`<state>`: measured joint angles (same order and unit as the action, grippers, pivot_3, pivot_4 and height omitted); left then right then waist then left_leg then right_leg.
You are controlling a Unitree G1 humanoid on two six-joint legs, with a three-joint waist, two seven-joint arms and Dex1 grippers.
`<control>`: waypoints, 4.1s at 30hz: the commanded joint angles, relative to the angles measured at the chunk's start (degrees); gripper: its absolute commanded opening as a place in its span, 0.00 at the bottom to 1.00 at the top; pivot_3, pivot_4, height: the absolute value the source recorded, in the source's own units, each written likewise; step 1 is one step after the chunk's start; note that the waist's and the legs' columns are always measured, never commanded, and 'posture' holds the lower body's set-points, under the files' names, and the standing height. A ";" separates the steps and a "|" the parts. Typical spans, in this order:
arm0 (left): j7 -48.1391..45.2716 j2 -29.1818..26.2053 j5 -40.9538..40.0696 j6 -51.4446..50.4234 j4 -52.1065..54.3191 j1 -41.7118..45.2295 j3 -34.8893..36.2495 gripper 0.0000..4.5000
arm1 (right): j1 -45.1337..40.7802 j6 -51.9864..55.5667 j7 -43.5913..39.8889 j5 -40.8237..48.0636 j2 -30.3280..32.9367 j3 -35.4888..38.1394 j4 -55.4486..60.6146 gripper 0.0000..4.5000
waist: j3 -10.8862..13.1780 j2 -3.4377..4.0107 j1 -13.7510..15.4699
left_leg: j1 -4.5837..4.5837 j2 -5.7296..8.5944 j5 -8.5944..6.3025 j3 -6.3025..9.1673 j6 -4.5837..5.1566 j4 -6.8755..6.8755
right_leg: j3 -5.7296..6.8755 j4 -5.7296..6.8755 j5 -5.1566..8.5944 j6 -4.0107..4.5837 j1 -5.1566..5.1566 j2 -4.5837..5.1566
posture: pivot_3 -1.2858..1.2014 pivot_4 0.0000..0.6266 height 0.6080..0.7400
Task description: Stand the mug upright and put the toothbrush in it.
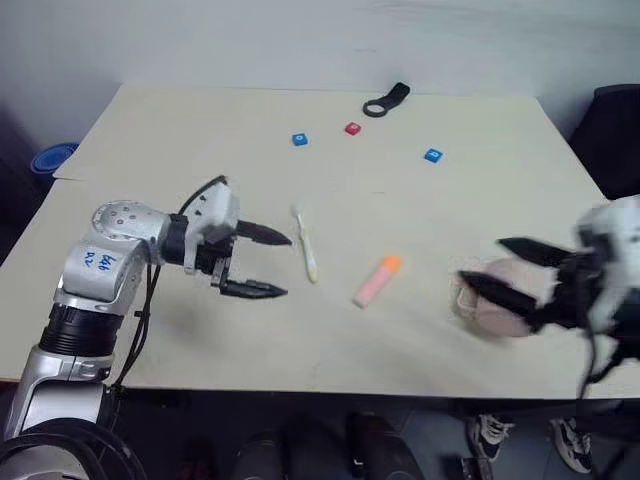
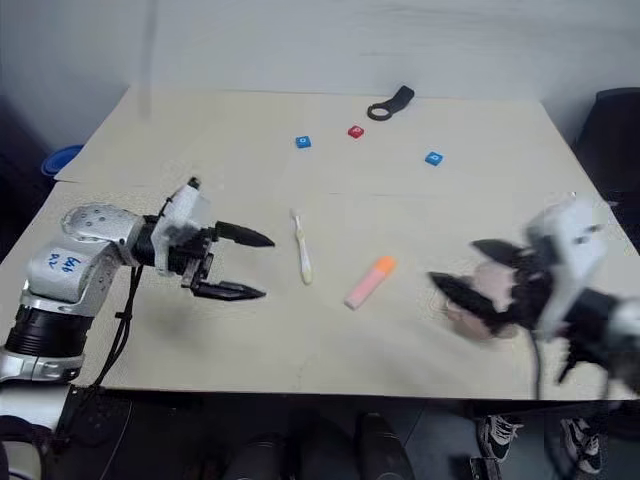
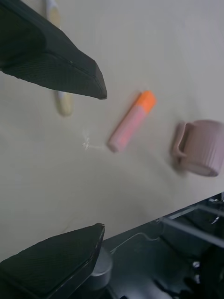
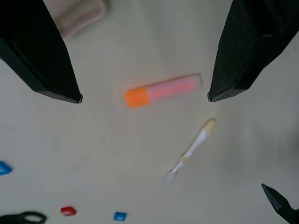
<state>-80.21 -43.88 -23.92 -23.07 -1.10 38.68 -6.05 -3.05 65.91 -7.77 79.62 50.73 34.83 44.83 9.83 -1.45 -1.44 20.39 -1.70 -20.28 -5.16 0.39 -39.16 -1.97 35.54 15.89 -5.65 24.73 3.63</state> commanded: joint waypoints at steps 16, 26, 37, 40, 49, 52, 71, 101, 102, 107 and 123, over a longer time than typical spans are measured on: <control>-4.61 -5.63 4.50 4.93 -0.32 2.88 -0.31 1.00 | -15.33 -9.73 45.82 3.35 -28.46 -33.06 -24.33 1.00 | -0.10 -0.15 -0.34 | 0.78 -0.06 0.23 -0.07 0.03 -0.05 | 0.01 0.43 -0.03 -0.04 0.89 -0.10 | 0.52 0.24 1.00; -0.89 -5.11 4.51 4.99 1.40 1.25 0.77 1.00 | -27.10 -5.37 35.98 -10.66 -32.93 -39.25 -39.44 1.00 | -0.13 -0.19 -1.85 | 0.72 -0.08 0.27 -0.04 0.14 -0.07 | 0.03 0.46 -0.11 -0.11 0.84 -0.09 | 0.52 0.24 1.00; 0.94 -5.02 4.33 5.21 1.04 1.66 1.26 1.00 | -25.65 -1.92 24.81 -22.82 -35.04 -39.29 -41.16 0.45 | -0.38 -0.46 -2.03 | 0.63 -0.08 0.23 -0.04 0.20 -0.07 | 0.05 0.50 -0.11 -0.11 0.77 -0.08 | 0.52 0.24 1.00; 1.19 -4.81 4.53 5.30 0.89 2.02 1.03 1.00 | -23.76 -0.50 23.23 -24.41 -35.56 -38.36 -39.81 0.45 | -0.39 -0.46 -1.98 | 0.64 -0.09 0.25 -0.02 0.17 -0.07 | 0.05 0.49 -0.11 -0.11 0.77 -0.08 | 0.52 0.24 1.00; 0.83 -4.40 4.97 5.61 -0.23 3.43 0.36 1.00 | -23.35 0.45 20.25 -30.28 -38.42 -37.11 -38.72 0.25 | -0.41 -0.47 -1.93 | 0.66 -0.09 0.25 -0.01 0.15 -0.05 | 0.07 0.46 -0.11 -0.10 0.77 -0.08 | 0.52 0.24 1.00; 0.68 -4.01 5.19 5.82 -1.05 4.31 0.12 1.00 | -23.53 1.49 19.34 -32.32 -39.04 -36.64 -38.44 0.10 | -0.42 -0.47 -1.96 | 0.66 -0.07 0.25 -0.02 0.15 -0.05 | 0.12 0.46 -0.11 -0.10 0.77 -0.09 | 0.52 0.24 1.00; 4.99 8.50 1.52 4.31 -0.98 6.89 -0.73 1.00 | -20.45 6.13 3.10 -37.67 3.25 7.07 -36.46 0.10 | 0.04 0.29 1.48 | 1.10 0.28 0.14 -0.08 0.48 0.01 | 0.21 -0.15 -0.19 -0.30 0.83 -0.13 | 0.52 0.24 1.00; 0.72 14.49 6.16 13.22 -13.92 13.84 -3.19 1.00 | -11.35 26.59 17.49 -28.87 -29.18 0.41 5.36 0.58 | -0.03 0.75 1.30 | 1.26 0.75 0.50 -0.03 0.72 -0.01 | 0.05 -0.05 -0.55 -0.80 0.97 0.13 | 0.52 0.24 1.00; 0.93 14.43 6.01 12.78 -13.34 13.62 -3.02 1.00 | -10.79 26.59 18.60 -30.24 -29.50 -0.84 6.23 0.58 | -0.03 0.75 1.26 | 1.26 0.83 0.47 -0.05 0.80 -0.04 | 0.07 -0.05 -0.55 -0.80 0.97 0.24 | 0.52 0.24 1.00; 1.61 13.19 5.55 11.17 -9.97 12.40 -2.55 1.00 | -10.81 26.59 21.10 -35.23 -32.06 -4.57 7.66 0.58 | -0.04 0.72 1.02 | 1.18 1.11 0.50 -0.22 1.15 -0.14 | 0.08 -0.13 -0.65 -0.98 0.83 0.60 | 0.52 0.24 1.00; 4.11 11.97 5.58 10.39 -7.43 10.96 -1.80 1.00 | -5.79 15.60 12.90 -49.35 -24.54 -11.72 -1.78 0.58 | -0.04 0.72 1.04 | 1.15 1.10 0.53 -0.15 1.12 -0.12 | 0.14 -0.12 -0.66 -1.00 0.81 0.50 | 0.52 0.24 1.00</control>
<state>-76.35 -31.41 -17.81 -13.15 -10.60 49.24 -9.27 -8.97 83.62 6.19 31.59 25.27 22.71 43.28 9.80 -0.74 -0.40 21.54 -0.61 -19.76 -5.32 1.51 -39.28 -1.83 35.42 15.23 -6.65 25.53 4.13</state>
